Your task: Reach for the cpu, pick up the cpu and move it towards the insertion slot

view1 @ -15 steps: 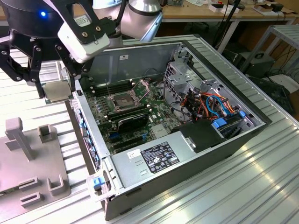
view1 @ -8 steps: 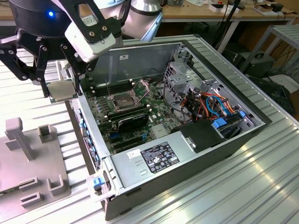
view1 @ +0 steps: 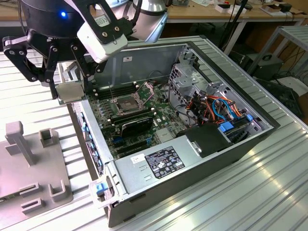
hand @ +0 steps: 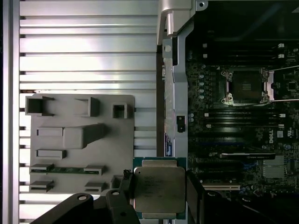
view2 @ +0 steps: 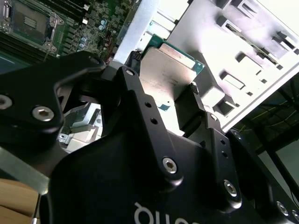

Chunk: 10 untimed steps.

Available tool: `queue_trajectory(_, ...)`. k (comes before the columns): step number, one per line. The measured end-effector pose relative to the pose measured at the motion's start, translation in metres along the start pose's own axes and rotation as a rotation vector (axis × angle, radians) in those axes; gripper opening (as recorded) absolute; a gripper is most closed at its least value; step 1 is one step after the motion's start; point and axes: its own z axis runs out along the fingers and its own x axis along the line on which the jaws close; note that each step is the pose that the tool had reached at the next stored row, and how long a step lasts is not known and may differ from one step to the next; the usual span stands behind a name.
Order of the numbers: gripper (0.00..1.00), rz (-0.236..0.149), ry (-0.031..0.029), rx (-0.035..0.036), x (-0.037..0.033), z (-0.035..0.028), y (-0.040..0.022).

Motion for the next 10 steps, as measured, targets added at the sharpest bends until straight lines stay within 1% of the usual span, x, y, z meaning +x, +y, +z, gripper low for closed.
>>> queue_trajectory(6,0.55,0.000,0.0000,0.0000,-0.0055,-0.0001,0.0001)
queue_trajectory(7,0.55,0.000,0.0000,-0.0001,-0.0089,-0.0001,0.0000)
queue_trajectory(8,0.55,0.000,-0.0001,-0.0001,-0.0148,0.0000,0.0000)
queue_trajectory(9,0.55,0.000,0.0000,-0.0001,-0.0235,-0.0001,0.0000)
queue_trajectory(10,0.55,0.000,0.0000,0.0000,-0.0283,-0.0002,0.0000)
